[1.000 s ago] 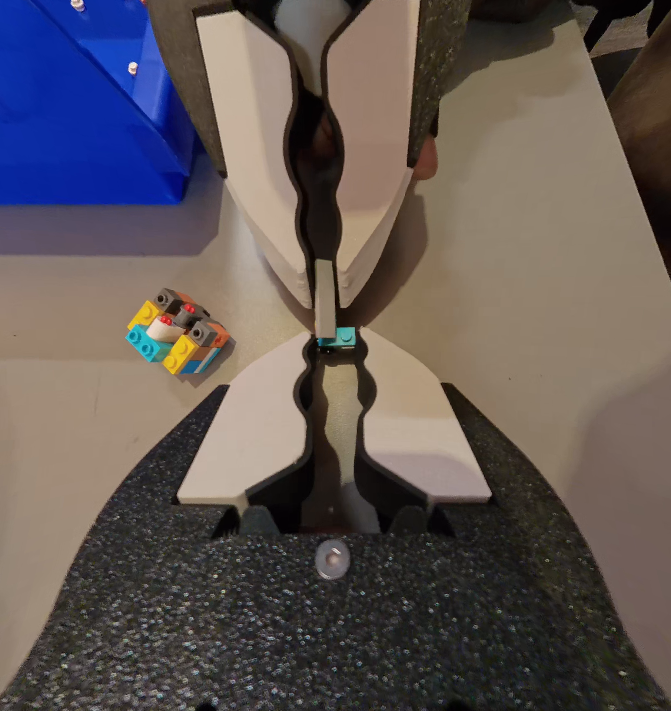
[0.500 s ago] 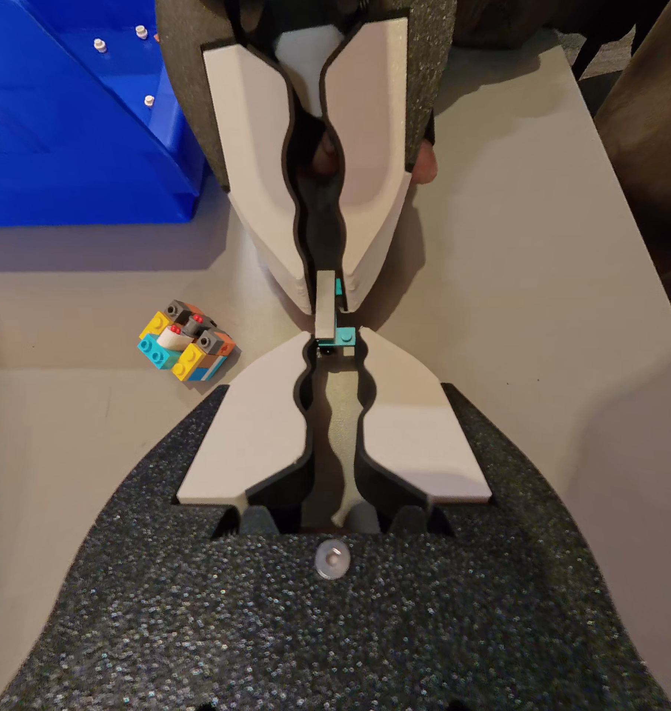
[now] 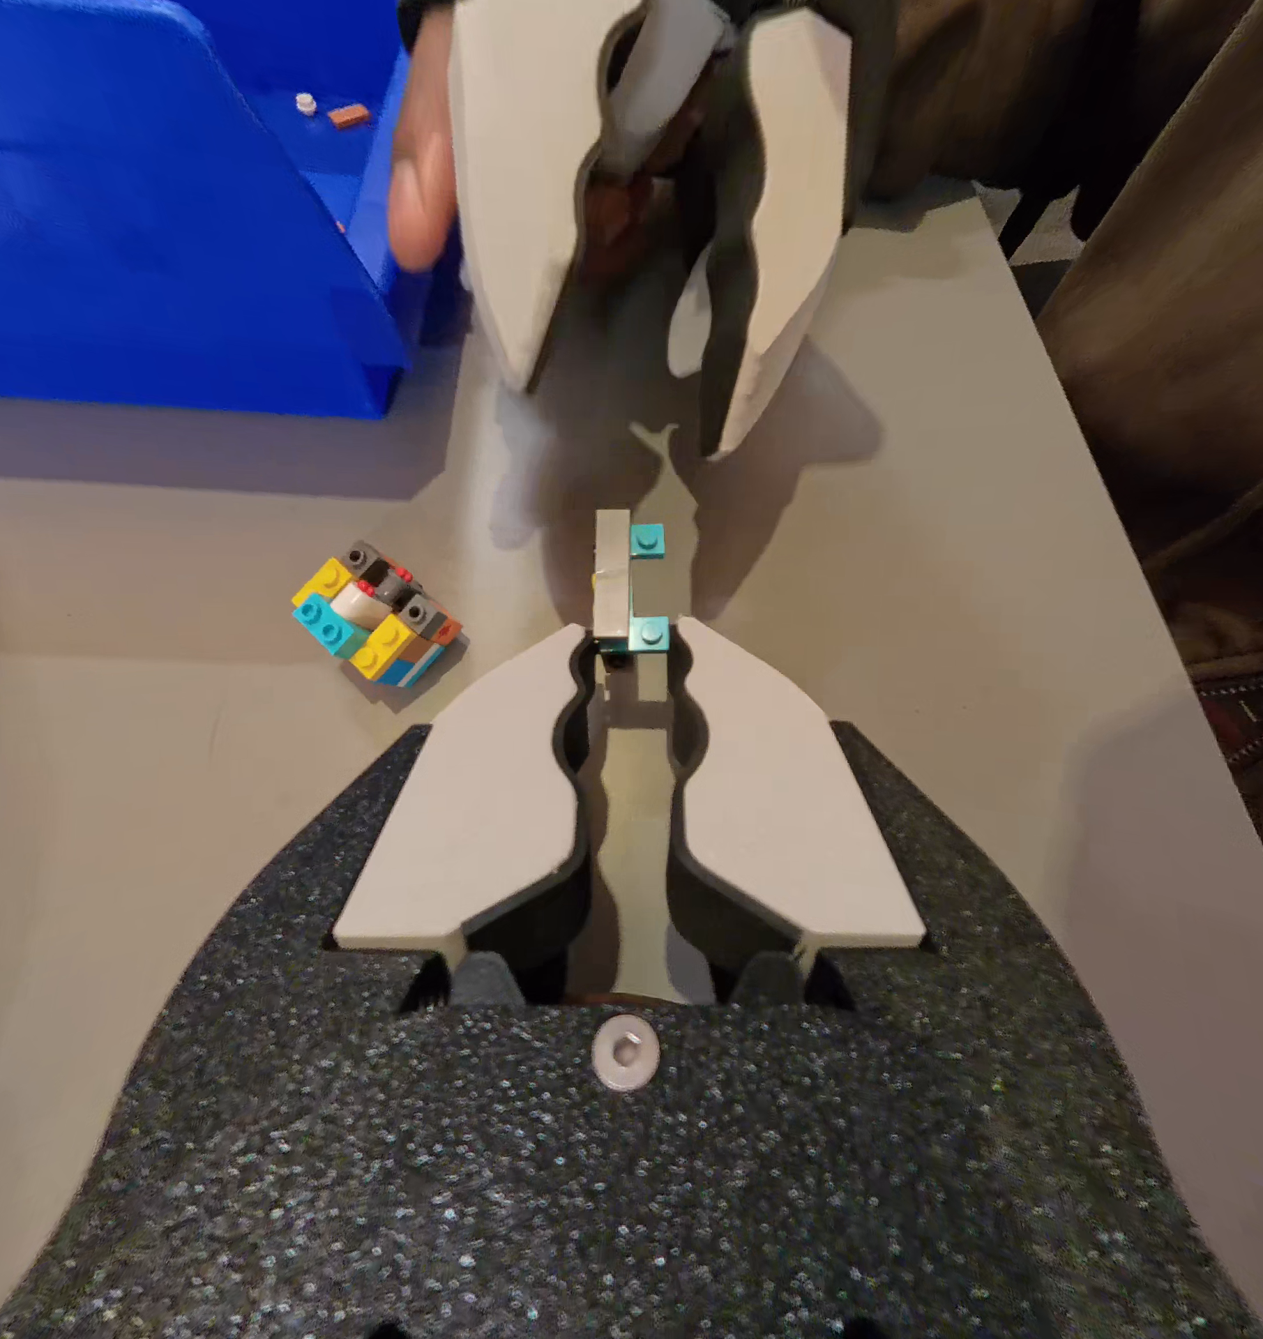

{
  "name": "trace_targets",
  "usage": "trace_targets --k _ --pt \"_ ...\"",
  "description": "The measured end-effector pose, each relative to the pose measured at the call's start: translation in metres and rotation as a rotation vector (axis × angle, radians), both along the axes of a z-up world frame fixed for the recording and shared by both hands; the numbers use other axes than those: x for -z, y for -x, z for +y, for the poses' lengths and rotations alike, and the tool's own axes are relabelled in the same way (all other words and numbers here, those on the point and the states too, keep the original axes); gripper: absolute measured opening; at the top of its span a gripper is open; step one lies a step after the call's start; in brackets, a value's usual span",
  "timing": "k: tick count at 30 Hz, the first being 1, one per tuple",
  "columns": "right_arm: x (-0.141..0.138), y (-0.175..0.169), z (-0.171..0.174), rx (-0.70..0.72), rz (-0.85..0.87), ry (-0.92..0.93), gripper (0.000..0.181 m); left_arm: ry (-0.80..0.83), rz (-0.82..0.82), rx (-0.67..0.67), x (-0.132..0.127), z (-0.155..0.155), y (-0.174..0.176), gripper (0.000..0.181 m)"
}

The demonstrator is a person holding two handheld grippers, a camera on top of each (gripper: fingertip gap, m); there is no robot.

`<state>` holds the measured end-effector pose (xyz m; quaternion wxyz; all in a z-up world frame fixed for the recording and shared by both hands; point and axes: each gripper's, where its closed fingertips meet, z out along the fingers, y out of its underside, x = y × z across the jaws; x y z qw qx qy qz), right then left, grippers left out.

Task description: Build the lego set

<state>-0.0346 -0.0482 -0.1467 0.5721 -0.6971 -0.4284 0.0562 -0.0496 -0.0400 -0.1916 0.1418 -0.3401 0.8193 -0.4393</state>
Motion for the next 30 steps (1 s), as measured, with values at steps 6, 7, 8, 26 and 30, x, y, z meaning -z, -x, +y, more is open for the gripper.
trace_targets --k 6,7,8,26,30 --pt "0.001 0.005 -0.001 -0.035 -0.221 -0.192 0.044 0.008 -0.011 0.025 -0.01 0.001 0.004 0.019" --pt "0.001 0.007 -0.001 -0.042 -0.244 -0.212 0.045 0.009 -0.014 0.03 -0.012 0.0 0.005 0.019" --pt "0.001 0.009 -0.001 -0.049 -0.264 -0.231 0.045 0.012 -0.017 0.035 -0.015 -0.001 0.005 0.019" --pt "0.008 0.019 -0.003 -0.076 -0.461 -0.359 0.033 0.04 0.007 0.085 -0.029 -0.018 0.005 0.019" --pt "0.01 0.02 -0.002 -0.074 -0.48 -0.367 0.027 0.049 0.02 0.088 -0.028 -0.018 0.007 0.019"
